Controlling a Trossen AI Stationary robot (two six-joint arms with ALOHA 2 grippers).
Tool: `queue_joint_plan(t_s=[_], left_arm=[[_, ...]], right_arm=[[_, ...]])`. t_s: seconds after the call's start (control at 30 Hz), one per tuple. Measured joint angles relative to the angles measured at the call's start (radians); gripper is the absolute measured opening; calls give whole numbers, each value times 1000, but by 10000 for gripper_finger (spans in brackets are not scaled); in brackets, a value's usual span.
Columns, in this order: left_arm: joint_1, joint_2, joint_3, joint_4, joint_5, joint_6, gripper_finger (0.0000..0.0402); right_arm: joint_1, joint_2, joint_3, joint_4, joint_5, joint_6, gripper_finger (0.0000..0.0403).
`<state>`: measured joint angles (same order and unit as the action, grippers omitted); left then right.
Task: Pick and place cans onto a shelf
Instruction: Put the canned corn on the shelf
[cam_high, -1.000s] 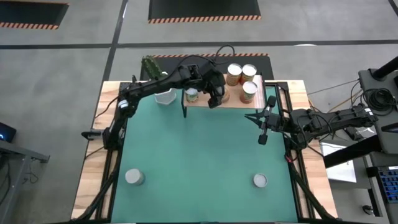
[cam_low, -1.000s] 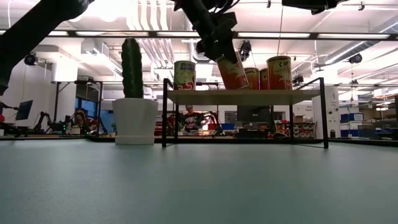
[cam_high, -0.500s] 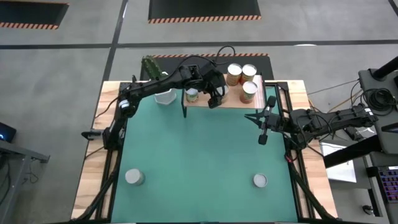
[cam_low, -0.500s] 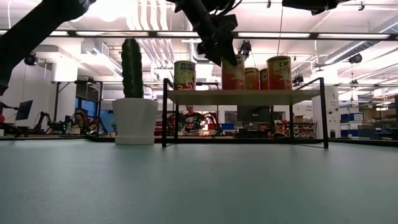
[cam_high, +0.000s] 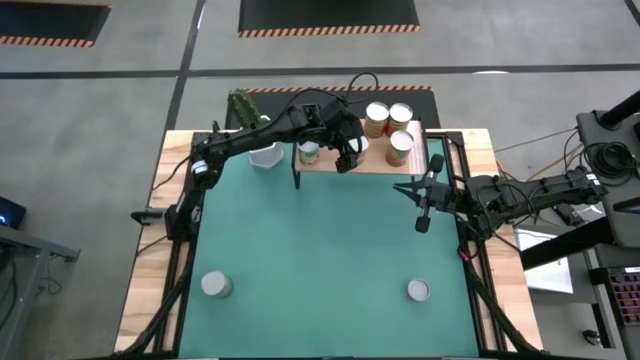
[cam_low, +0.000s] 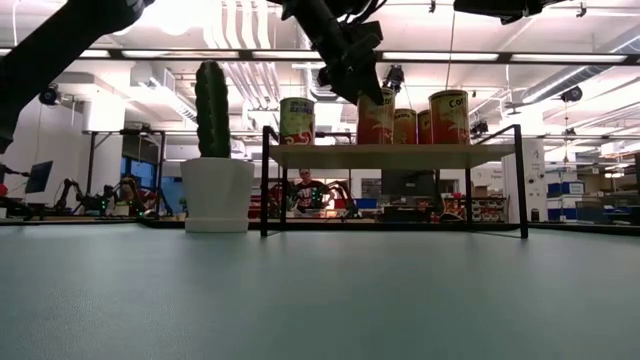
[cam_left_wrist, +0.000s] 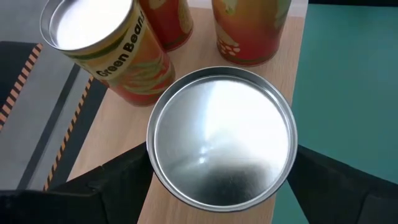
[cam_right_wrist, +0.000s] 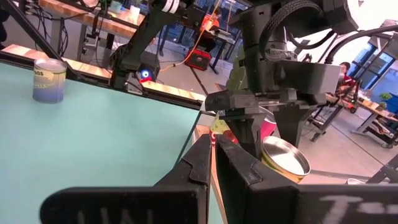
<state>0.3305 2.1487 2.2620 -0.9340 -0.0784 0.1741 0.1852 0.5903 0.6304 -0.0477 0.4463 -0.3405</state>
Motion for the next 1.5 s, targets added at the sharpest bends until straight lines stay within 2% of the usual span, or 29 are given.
queue_joint_plan(t_s=[0.47, 0.6, 0.9, 1.0, 1.1, 1.4, 1.5], left_arm=[[0, -1, 25, -5, 6, 29, 351], [0, -3, 96, -60, 7, 44, 351], [-8, -74, 93, -211, 9, 69, 340], [-12, -74, 92, -271, -9, 73, 307], [-13, -73, 75, -299, -22, 72, 253], [-11, -33, 69, -270, -28, 72, 24], [-10, -14, 69, -252, -28, 72, 13]], right_arm=[[0, 0, 0, -6, 0, 0, 13], [0, 0, 0, -8, 0, 0, 13], [0, 0, 0, -8, 0, 0, 13], [0, 0, 0, -8, 0, 0, 13], [0, 0, 0, -7, 0, 0, 13], [0, 0, 0, -7, -1, 0, 13], [0, 0, 0, -7, -1, 0, 13]])
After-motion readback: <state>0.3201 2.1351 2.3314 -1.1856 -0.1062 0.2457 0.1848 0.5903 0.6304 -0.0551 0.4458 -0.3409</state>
